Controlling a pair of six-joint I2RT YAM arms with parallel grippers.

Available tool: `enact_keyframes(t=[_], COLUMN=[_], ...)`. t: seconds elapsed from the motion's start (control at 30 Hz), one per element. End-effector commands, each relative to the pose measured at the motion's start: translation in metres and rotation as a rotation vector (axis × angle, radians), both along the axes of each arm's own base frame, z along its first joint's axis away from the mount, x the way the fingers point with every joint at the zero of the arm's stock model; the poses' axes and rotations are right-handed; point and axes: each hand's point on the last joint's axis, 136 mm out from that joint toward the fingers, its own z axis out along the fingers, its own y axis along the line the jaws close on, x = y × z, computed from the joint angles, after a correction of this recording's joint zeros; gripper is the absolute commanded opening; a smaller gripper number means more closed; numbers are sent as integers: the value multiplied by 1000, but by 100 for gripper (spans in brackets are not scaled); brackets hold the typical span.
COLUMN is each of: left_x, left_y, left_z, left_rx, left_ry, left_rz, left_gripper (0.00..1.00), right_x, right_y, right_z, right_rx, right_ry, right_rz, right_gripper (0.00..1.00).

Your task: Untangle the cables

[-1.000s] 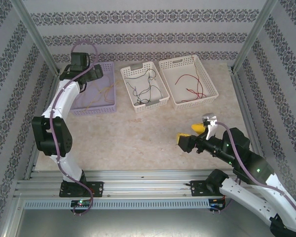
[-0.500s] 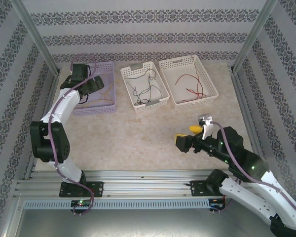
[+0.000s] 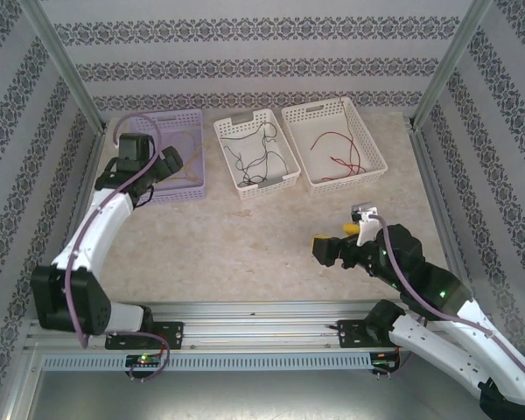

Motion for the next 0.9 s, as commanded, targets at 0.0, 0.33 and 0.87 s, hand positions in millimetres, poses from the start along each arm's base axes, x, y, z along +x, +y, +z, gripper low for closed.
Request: enact_keyframes(t=[0.0, 0.33, 0.87], left_x=[-18, -76, -73], left_y=[0, 28, 41], left_z=[14, -14, -73], left_rx=[41, 223, 390], left_ry=[-31, -80, -190], left_rz=[-9, 28, 29], left_gripper=[100, 100, 100], right_x=[25, 115, 192], right_y=[-36, -113, -167], right_z=[-18, -36, -133], right_rx=[-193, -207, -341], right_ry=[-76, -186, -284], right_rz=[-178, -585, -712], right_gripper=[98, 98, 98])
